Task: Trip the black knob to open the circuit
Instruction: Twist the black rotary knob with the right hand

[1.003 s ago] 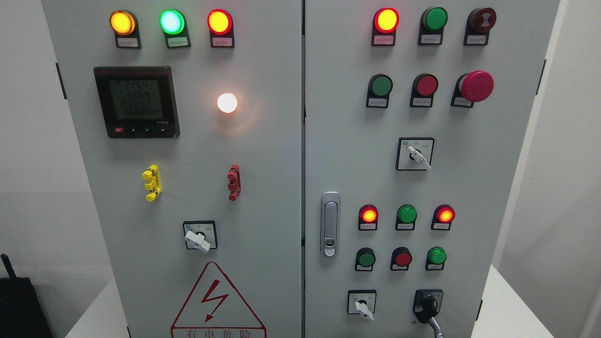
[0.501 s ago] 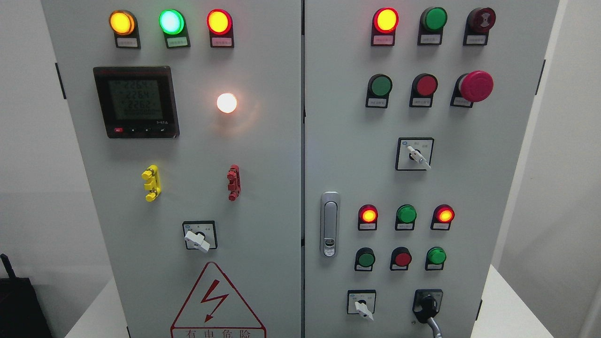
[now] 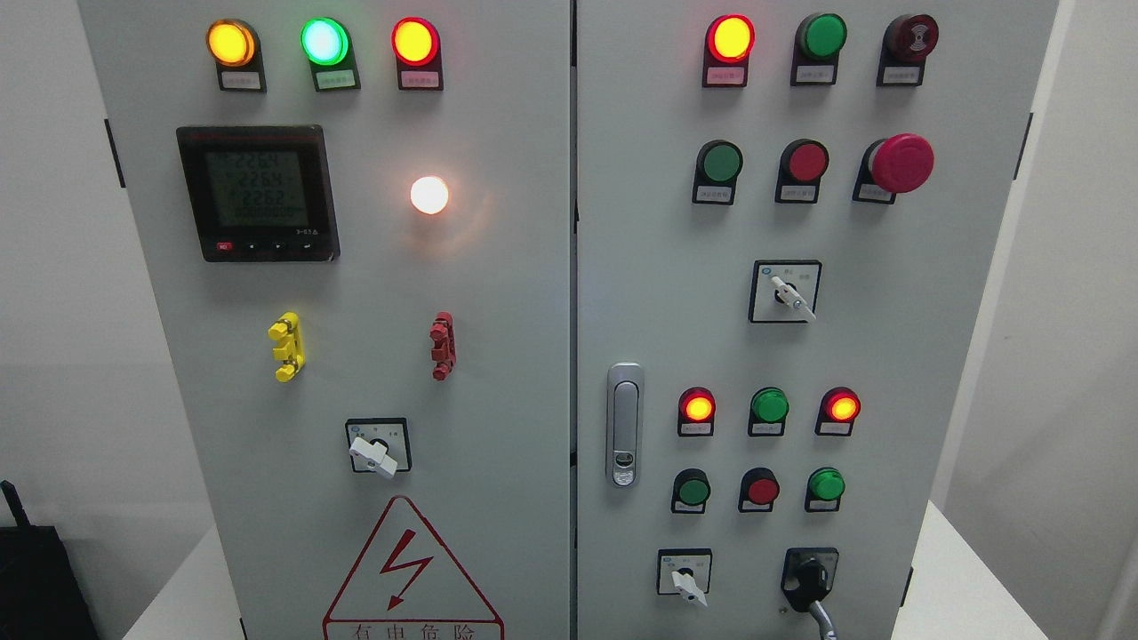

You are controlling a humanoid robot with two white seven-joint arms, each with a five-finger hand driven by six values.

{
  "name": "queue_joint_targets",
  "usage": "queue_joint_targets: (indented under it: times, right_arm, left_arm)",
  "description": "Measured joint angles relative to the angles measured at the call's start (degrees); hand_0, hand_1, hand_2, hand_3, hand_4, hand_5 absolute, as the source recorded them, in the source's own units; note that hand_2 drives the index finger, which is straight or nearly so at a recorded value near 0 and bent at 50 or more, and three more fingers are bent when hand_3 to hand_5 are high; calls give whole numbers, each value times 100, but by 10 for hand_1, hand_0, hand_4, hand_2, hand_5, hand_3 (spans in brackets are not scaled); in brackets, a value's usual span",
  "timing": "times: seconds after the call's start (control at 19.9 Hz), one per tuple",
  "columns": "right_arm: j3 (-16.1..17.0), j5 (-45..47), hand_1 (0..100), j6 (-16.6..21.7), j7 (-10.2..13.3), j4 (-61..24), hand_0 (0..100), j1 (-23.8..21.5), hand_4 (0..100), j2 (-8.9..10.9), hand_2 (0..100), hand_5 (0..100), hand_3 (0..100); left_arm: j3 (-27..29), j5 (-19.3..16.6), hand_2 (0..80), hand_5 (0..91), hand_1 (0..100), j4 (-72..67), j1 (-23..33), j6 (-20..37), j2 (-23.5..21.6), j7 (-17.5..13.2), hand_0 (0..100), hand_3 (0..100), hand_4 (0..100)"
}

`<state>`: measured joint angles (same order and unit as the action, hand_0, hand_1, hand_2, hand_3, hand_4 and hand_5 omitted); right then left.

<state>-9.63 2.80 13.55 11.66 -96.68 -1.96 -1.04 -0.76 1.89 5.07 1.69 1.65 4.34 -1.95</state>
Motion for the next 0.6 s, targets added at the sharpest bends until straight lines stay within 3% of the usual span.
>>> queue_joint_targets:
  times: [0.6]
  right_arm:
    - [-26,1,944,0,14,0,881,1,1000,1,0,910,1000]
  left_arm:
    - [0,0,0,0,389,0,0,0,0,0,120,0,0]
